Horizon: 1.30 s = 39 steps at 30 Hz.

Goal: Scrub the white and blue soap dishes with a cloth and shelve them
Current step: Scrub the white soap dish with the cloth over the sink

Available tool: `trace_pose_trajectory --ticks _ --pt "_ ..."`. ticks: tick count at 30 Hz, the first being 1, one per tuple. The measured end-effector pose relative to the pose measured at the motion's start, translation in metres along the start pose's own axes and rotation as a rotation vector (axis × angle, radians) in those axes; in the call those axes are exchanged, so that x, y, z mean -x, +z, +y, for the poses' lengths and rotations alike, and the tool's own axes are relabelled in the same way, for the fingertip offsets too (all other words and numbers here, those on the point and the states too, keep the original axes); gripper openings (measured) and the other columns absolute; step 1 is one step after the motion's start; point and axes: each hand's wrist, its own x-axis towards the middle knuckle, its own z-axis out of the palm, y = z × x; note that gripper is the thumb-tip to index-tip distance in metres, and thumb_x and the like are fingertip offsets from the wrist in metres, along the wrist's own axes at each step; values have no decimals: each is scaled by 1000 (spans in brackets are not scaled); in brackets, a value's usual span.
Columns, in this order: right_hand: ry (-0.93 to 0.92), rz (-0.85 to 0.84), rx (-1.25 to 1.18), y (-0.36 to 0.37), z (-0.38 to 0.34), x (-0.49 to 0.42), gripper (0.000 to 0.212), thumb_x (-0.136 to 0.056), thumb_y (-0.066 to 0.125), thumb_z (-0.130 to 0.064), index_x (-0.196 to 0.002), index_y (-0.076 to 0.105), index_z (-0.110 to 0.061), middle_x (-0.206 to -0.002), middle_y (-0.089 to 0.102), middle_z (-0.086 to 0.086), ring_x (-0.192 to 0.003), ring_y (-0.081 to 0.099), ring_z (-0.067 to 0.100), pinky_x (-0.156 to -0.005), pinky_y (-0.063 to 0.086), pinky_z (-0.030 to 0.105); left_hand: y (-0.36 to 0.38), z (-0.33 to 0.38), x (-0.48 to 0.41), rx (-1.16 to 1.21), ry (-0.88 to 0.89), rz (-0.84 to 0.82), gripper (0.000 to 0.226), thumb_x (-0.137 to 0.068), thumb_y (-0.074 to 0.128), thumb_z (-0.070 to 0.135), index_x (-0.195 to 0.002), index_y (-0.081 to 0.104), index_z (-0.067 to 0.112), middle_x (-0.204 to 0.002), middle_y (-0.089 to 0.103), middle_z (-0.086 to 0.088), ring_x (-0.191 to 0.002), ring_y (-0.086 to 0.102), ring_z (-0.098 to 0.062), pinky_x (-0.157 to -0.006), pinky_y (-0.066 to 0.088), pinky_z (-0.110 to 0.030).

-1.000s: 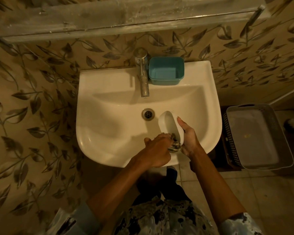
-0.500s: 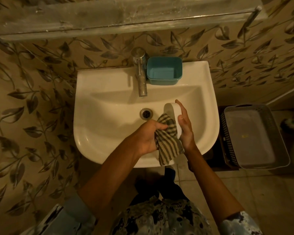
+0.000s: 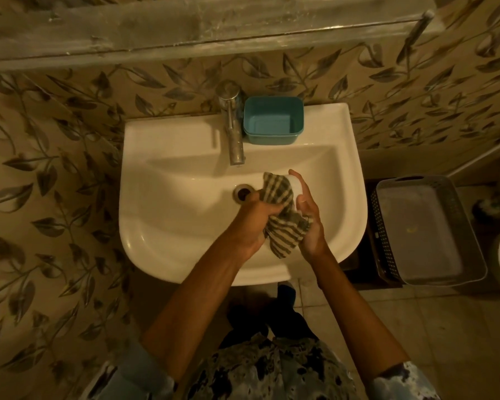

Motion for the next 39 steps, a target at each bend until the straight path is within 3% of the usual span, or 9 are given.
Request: trace_pose_trajectory --ticks 6,9,14,18,25,29,32,36,39 --pt "24 34 50 -9 -23 -7 47 -97 37 -29 -143 40 -20 -145 48 4 -134 44 17 -112 36 33 -13 -37 15 -643 74 -187 39 -91 46 1 -123 56 20 -116 66 -2 -108 62 -17 -98 49 -38" --pt "78 -12 88 -8 -30 -10 49 -95 38 -30 -143 39 -22 -146 46 5 -134 43 17 -113 33 38 -24 -51 16 -924 251 -233 57 -82 45 -6 -133 50 20 -132 55 -6 -124 50 -21 -106 40 -38" --pt "282 16 -176 -6 -24 -4 38 -102 32 -28 -138 45 -24 -133 56 10 -118 56 26 -101 47 44 -50 -39 4 -1593 742 -412 82 -65 56 -19 -136 49 23 -141 51 -1 -132 37 -15 -87 21 -34" --pt "446 -16 -296 -5 -24 -1 43 -101 34 -36 -139 45 -20 -120 62 17 -97 65 26 -76 59 35 -65 -20 -10 -1949 985 -507 82 -58 73 -10 -130 55 26 -135 57 2 -131 47 -22 -89 38 -53" --pt "439 -47 -269 -9 -27 10 40 -103 32 -30 -138 46 -17 -130 58 16 -110 59 27 -96 49 40 -66 -13 -23 -1943 1018 -325 77 -56 74 -4 -128 58 21 -133 59 -1 -127 52 -22 -91 42 -49" --pt "416 -106 -178 -16 -38 8 39 -100 36 -32 -135 49 -19 -126 62 11 -106 63 20 -93 53 33 -58 -31 -19 -1869 891 -253 83 -65 65 -8 -139 44 21 -147 43 0 -139 35 -19 -97 40 -45" --pt "389 -132 -131 -21 -43 3 31 -101 36 -31 -125 55 -26 -120 64 8 -104 64 19 -91 53 33 -48 -45 -16 -1621 777 -202 79 -70 56 -12 -141 41 19 -151 37 1 -144 21 -16 -106 36 -43" --pt "264 -29 -153 -15 -37 -6 30 -102 32 -24 -125 52 -24 -117 61 9 -103 61 22 -92 52 38 -25 -59 0 -1293 675 -135 64 -72 59 -7 -132 53 15 -142 48 -2 -141 26 -13 -115 20 -22" --pt "128 41 -119 -15 -30 -9 36 -99 35 -25 -134 44 -21 -130 54 11 -113 58 23 -92 52 36 -11 -64 15 -1087 491 -135 63 -75 54 -5 -132 51 19 -141 45 -2 -133 36 -13 -111 29 -23"
